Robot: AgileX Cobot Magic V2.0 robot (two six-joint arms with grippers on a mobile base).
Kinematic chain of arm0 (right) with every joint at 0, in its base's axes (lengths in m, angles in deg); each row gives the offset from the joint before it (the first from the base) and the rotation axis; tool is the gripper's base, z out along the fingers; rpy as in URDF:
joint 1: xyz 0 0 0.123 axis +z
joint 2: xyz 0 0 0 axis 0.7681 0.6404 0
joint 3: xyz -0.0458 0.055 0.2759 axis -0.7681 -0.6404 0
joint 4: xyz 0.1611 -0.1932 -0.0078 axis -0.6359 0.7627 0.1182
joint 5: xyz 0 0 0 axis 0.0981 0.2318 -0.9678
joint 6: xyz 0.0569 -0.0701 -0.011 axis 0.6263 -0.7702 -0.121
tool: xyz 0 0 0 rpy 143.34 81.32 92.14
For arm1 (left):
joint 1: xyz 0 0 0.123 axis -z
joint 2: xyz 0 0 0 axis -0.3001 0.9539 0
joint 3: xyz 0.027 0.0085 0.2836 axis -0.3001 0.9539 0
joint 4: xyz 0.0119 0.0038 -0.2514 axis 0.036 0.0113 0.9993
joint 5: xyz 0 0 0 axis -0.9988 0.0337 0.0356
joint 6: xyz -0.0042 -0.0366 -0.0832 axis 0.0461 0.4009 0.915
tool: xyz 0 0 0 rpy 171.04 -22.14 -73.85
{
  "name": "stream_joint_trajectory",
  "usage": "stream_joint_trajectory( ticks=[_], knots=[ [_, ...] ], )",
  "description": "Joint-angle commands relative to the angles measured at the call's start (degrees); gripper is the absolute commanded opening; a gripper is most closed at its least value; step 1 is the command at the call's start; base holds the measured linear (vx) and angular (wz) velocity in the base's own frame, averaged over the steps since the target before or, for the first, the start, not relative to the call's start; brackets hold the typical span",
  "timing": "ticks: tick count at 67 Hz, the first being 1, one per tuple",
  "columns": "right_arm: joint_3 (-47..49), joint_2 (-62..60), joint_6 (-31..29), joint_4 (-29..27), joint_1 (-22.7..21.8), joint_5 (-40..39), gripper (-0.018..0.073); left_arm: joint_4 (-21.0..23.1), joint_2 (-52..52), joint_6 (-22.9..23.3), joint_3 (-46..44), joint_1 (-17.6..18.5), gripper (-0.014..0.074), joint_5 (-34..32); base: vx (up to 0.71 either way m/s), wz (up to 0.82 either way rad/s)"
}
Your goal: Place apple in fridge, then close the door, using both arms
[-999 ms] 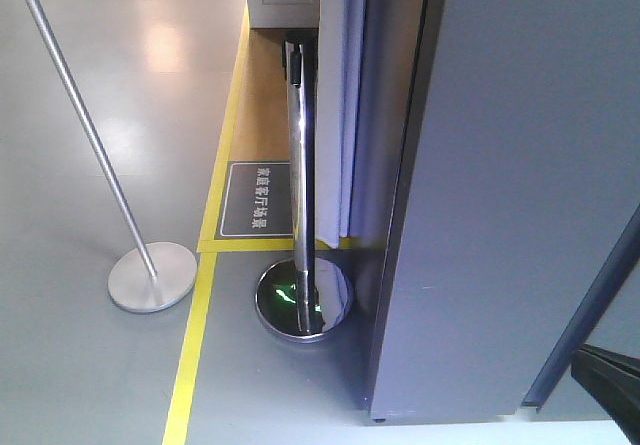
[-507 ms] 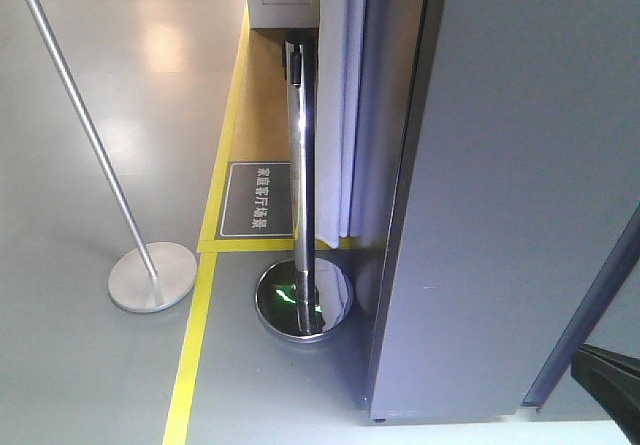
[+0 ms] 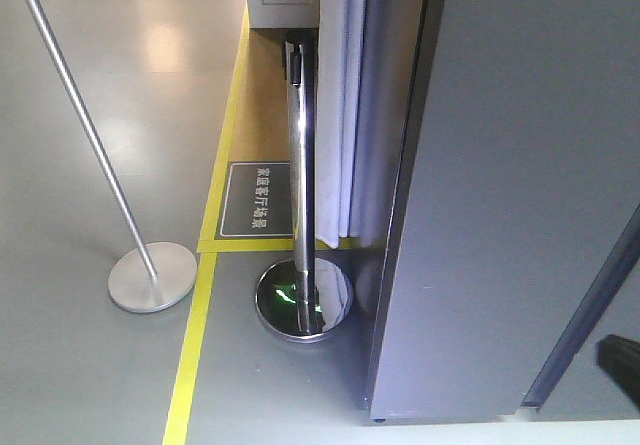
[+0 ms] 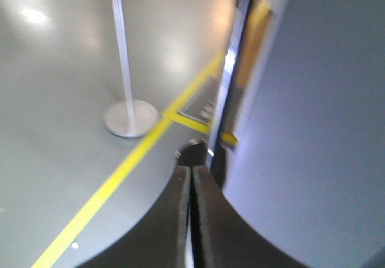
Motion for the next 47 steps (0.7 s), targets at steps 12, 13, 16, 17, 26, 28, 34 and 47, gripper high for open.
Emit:
stream_joint_trajectory(
  ticks=[12,13,16,17,26,28,34,47],
  knots=[
    [-9.95,-6.01,30.53,20.07,-0.01,-20.81,-0.0006,0.38,-0.92,0.58,-1.07,0.09,-0.0008,-3.82,0.0,0.0],
    [-11.24,-6.7,31.43,20.7,-0.01,-21.78,-0.0006,0.38,-0.92,0.58,-1.07,0.09,-0.0008,-3.82,0.0,0.0],
    [-13.72,-8.9,34.08,22.61,-0.01,-24.33,-0.0006,0.38,-0.92,0.58,-1.07,0.09,-0.0008,-3.82,0.0,0.0],
    [-14.9,-9.99,34.89,23.07,-0.01,-25.48,-0.0006,0.38,-0.92,0.58,-1.07,0.09,-0.0008,-3.82,0.0,0.0],
    [-21.28,-16.8,36.8,25.7,-0.01,-30.56,-0.0006,0.38,-0.92,0.58,-1.07,0.09,-0.0008,-3.82,0.0,0.0],
    [-22.44,-18.52,36.8,25.7,-0.02,-31.25,-0.0006,0.38,-0.92,0.58,-1.07,0.09,-0.0008,-3.82,0.0,0.0],
    [-26.29,-21.93,36.8,25.56,-0.08,-33.31,-0.0006,0.38,-0.92,0.58,-1.07,0.09,-0.0008,-3.82,0.0,0.0],
    [-26.15,-21.68,35.44,28.1,-0.14,-30.35,-0.0006,0.38,-0.92,0.58,-1.07,0.09,-0.0008,-3.77,0.0,0.0]
  ],
)
